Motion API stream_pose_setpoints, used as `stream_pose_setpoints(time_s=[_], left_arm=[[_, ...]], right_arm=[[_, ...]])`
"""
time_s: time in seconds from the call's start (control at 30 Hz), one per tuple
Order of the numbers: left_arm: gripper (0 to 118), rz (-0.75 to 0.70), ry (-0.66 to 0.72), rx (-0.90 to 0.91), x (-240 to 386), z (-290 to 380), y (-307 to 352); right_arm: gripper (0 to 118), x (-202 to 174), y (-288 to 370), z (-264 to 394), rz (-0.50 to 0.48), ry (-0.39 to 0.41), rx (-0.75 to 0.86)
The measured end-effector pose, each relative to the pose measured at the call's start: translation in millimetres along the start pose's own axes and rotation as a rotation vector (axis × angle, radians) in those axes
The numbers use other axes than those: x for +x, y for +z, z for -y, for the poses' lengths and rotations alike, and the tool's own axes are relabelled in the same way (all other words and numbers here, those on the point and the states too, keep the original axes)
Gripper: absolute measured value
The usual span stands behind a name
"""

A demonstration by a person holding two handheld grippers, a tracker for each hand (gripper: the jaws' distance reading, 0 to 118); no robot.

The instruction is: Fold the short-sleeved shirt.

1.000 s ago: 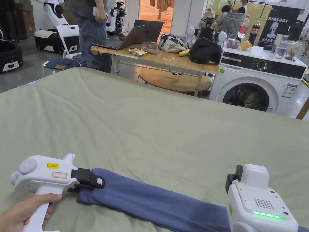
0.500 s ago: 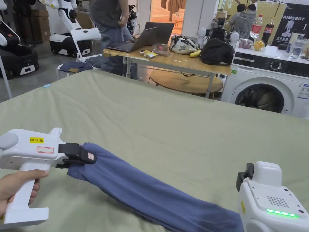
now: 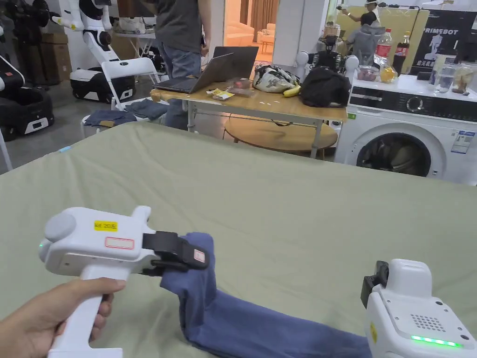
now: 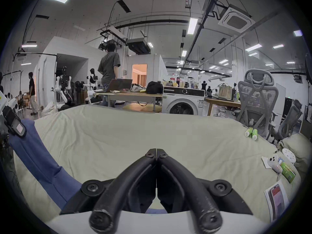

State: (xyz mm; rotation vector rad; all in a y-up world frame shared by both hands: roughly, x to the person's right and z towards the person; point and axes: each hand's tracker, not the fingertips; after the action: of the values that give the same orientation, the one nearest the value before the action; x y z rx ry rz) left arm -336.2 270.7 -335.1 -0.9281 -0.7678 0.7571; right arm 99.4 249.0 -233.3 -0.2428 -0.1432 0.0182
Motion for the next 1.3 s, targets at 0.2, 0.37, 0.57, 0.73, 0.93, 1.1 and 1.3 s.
stream_pose_setpoints(time_s=[0.2,0.37,0.57,0.73,0.93,1.1,1.3], left_arm=[[5,-0.135,-0.064,-0.148,23.6,35.0,-105.6],[5,-0.311,-0.056,-0.281,18.2,62.8,-171.5],[50,-0.250,0.001,-0.249,15.1,76.9,-186.3],[58,-0.194,-0.055,-0.223,32.4,71.8,-156.3],[13,-0.218,-0.110,-0.064,32.3,58.3,-113.2],[4,-0.340,-0.152,-0.183,18.3,65.6,-137.9],[3,-0.163,-0.118,-0.305,18.1,98.0,-182.7]], right_arm=[[0,15.9,6.5,3.5,0.023,-0.010,-0.008],[0,28.6,11.1,9.0,0.049,-0.010,-0.021],[0,38.1,13.5,13.8,0.067,-0.011,-0.033],[0,41.3,15.2,14.7,0.065,-0.019,-0.037],[0,40.9,16.4,15.8,0.054,-0.027,-0.038],[0,39.2,15.4,19.7,0.045,-0.034,-0.045],[0,42.4,15.4,24.3,0.046,-0.040,-0.057]])
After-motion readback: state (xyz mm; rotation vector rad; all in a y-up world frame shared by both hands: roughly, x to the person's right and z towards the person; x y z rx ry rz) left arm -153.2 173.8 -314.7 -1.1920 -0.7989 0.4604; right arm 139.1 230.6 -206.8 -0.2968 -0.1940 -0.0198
